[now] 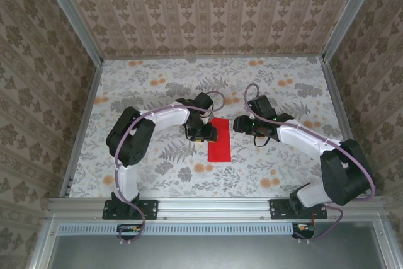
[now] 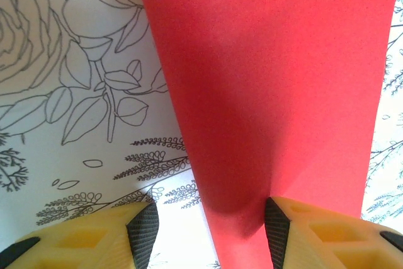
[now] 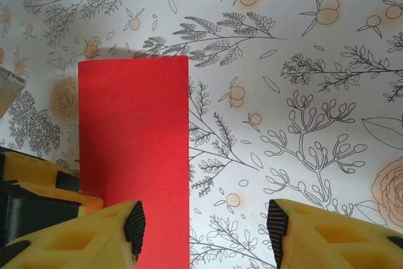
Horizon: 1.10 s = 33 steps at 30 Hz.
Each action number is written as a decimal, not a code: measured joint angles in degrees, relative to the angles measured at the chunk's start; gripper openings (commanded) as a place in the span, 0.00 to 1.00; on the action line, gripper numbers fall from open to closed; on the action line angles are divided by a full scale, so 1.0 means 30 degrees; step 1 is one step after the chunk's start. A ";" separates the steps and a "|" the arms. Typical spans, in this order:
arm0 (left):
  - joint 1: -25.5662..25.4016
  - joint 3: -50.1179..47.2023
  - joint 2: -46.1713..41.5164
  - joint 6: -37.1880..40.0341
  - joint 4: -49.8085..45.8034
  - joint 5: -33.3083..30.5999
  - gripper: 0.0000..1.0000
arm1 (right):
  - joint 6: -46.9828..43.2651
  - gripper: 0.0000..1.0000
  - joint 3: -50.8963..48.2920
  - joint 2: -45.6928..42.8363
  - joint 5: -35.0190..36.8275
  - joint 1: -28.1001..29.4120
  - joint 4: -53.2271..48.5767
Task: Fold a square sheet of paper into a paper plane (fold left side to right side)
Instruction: First fold in half a square sheet of paper at the center of the table, then hold the square sheet of paper at the center of the table.
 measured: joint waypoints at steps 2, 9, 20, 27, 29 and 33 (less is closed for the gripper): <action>0.0000 0.0000 0.0000 -0.0051 0.0000 0.0000 0.54 | 0.0000 0.57 0.0000 0.0051 -0.0051 0.0000 0.0007; 0.0000 0.0015 0.0000 -0.0051 0.0000 0.0000 0.54 | 0.0168 0.32 0.0000 0.1166 -0.1188 0.0153 0.0532; 0.0000 0.0022 0.0000 -0.0051 -0.0007 0.0000 0.54 | 0.0605 0.07 0.0488 0.4153 -0.3286 0.1005 0.1574; 0.0000 0.0109 0.0073 -0.0051 -0.0117 0.0000 0.54 | 0.0597 0.07 0.0998 0.4976 -0.3548 0.1217 0.1668; -0.0007 0.0131 0.0073 -0.0051 -0.0138 0.0000 0.54 | 0.0605 0.07 0.1107 0.5268 -0.3548 0.1224 0.1647; -0.0036 0.0175 0.0087 -0.0051 -0.0182 -0.0029 0.54 | 0.0597 0.07 0.1297 0.5807 -0.3512 0.1260 0.1457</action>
